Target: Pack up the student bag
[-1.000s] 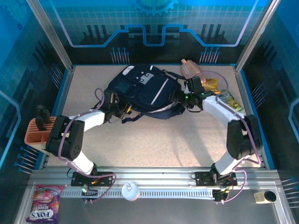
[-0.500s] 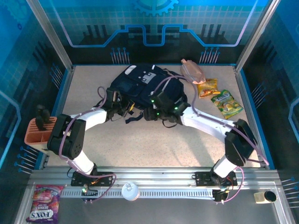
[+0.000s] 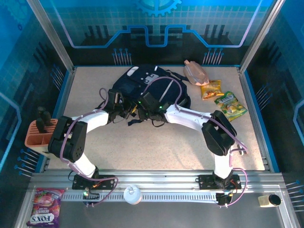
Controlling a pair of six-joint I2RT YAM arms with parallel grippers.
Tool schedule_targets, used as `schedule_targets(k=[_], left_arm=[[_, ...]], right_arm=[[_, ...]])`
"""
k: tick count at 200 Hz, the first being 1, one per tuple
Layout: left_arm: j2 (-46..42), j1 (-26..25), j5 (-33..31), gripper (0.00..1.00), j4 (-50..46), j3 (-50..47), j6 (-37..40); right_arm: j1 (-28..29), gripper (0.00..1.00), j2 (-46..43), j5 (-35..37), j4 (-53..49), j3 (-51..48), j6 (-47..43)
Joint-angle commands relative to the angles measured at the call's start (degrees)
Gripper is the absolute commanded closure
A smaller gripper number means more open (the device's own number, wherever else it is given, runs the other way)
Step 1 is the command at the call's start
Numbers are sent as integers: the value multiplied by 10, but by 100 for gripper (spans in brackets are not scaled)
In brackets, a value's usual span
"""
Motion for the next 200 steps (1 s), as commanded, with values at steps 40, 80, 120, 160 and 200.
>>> schedule_targets(k=[40, 80, 120, 160, 200], left_arm=[[-15, -13, 72, 100, 19, 19, 4], [-13, -13, 72, 100, 16, 24, 7], [-5, -14, 73, 100, 20, 28, 7], [-8, -14, 76, 100, 21, 27, 5], [-15, -14, 75, 100, 17, 22, 5]], right_arm=[[-6, 69, 38, 94, -49, 49, 33], [0, 68, -3, 67, -45, 19, 33], [7, 70, -41, 21, -18, -40, 51], [8, 71, 1, 37, -26, -6, 38], [7, 70, 56, 98, -79, 68, 38]])
